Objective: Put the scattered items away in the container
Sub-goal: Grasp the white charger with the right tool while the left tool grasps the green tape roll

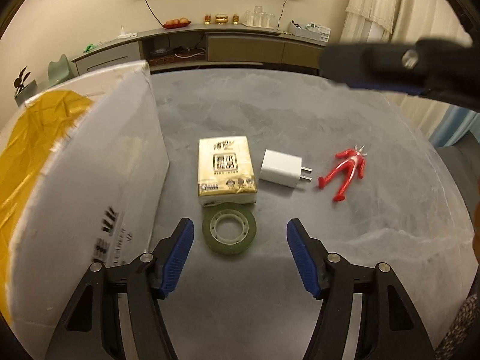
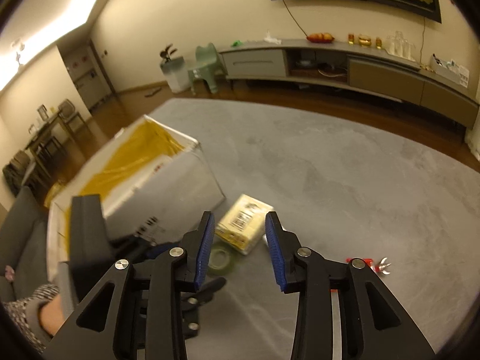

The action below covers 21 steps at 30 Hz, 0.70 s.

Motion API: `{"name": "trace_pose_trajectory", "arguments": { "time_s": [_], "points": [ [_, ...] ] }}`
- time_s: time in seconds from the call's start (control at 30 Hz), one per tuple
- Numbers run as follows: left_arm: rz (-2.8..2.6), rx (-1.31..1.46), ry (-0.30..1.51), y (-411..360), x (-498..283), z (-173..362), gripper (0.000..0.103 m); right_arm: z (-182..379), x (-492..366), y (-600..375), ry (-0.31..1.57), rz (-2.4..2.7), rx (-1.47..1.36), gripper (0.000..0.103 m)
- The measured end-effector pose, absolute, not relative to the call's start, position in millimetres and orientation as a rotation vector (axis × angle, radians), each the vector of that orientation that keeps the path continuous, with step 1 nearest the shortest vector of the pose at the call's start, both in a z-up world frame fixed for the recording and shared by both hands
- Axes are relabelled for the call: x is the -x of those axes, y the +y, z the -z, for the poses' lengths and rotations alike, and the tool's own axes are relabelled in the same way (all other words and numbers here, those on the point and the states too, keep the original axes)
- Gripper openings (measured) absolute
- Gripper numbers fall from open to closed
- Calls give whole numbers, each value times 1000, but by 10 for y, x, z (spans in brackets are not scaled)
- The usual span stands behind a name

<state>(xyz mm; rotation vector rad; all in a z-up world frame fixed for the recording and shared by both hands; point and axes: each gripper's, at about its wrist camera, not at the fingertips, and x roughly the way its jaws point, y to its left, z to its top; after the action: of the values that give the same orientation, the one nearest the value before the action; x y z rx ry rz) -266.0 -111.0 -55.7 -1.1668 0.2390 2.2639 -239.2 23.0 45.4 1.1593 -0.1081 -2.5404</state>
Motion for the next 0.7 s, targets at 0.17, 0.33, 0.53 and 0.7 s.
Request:
{"name": "trace_pose_trajectory", "arguments": {
  "time_s": [0.17, 0.33, 0.53, 0.7],
  "points": [
    [-2246, 1180, 239, -1075, 2725, 679, 66, -119, 2548, 233, 42, 2543, -1237, 44],
    [-2229, 1184, 223, -1047, 2803, 771, 66, 179, 2697, 239, 145, 2533, -1297, 45],
    [-2156, 1165, 190, -1028, 2789, 807, 61, 359, 2787, 267, 199, 2520, -1316, 45],
    [-2208, 1136, 210, -1025, 2795, 809, 61, 457, 2845, 261, 209, 2505, -1298, 45]
  ]
}}
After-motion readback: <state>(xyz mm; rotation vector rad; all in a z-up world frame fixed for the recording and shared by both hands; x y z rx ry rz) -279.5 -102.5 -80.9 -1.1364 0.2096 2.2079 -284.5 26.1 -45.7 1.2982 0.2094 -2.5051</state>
